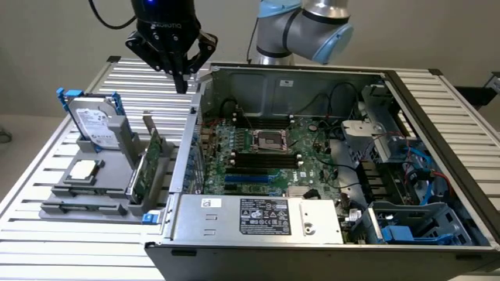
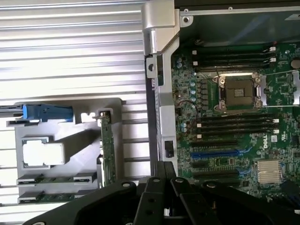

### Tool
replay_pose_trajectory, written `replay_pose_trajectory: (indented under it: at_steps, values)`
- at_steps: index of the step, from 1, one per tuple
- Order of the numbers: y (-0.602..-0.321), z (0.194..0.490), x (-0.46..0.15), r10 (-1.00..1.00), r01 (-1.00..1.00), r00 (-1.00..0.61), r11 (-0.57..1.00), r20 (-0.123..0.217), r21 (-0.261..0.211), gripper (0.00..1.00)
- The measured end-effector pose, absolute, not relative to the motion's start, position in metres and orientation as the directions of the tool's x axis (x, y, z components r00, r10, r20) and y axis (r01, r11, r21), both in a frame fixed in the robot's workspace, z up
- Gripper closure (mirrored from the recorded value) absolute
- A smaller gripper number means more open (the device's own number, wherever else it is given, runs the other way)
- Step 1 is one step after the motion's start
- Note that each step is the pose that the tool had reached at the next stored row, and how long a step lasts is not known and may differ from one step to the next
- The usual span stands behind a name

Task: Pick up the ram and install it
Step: 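Reach for the ram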

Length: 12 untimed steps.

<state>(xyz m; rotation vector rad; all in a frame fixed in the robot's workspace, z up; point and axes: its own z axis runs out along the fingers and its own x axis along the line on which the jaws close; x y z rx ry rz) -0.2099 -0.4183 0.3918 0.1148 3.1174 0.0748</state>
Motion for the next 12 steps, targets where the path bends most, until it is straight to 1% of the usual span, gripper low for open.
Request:
replay_pose_trajectory:
  at_steps: [12]
  values:
    - [-0.432,0.391,-0.265,0.074,0.073,-0.997,0.996,-0.019,0.049,0.89]
